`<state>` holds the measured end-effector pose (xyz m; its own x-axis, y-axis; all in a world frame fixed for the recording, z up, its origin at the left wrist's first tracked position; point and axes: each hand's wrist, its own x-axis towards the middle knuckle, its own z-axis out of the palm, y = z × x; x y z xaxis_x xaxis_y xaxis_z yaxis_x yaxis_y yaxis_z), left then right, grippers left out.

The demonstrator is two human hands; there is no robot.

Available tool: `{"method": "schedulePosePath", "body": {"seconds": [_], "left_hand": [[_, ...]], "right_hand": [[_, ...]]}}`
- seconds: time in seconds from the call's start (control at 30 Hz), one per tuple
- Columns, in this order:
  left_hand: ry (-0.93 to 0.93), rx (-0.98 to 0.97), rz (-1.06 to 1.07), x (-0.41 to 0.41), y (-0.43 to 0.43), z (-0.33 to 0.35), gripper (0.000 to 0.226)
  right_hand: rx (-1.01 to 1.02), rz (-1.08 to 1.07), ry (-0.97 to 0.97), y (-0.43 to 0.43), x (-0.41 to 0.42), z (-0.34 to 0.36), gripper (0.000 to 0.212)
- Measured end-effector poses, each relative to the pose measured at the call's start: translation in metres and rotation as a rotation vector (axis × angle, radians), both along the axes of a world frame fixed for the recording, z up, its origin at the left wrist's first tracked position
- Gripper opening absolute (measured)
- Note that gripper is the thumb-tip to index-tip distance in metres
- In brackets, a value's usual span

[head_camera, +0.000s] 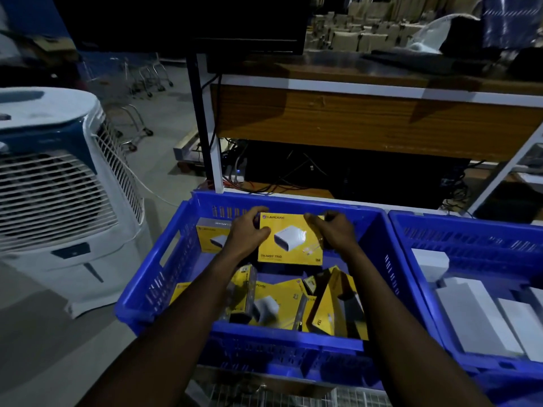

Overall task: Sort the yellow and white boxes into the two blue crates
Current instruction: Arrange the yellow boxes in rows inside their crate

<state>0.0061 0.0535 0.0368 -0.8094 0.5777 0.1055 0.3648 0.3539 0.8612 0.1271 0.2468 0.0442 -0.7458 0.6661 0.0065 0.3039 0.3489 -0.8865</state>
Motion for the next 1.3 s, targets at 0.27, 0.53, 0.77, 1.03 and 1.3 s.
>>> {"method": "schedulePosePath", "body": {"seconds": [0.27,0.53,0.77,1.03,1.3], "left_hand": [[0.160,-0.253,0.006,-0.009,-0.002,-0.015,0.060],[0.249,-0.314,0.079,-0.011,-0.004,-0.027,0.038],[0.186,-0.263,0.085,-0.010,-0.009,-0.036,0.032],[0.128,-0.341,-0.031,-0.012,-0.009,-0.048,0.033],[0.139,-0.469,-0.108,-0.017,-0.008,-0.054,0.048]], "right_hand": [[0.178,0.148,-0.239,0.003,-0.001,-0.011,0.039],[0.114,0.088,-0.291,0.005,-0.014,-0.026,0.041],[0.054,0.120,-0.335,-0.003,-0.016,-0.041,0.025],[-0.081,0.096,-0.196,0.003,-0.018,-0.056,0.017],[-0.310,0.233,-0.150,-0.007,-0.012,-0.043,0.019]]}}
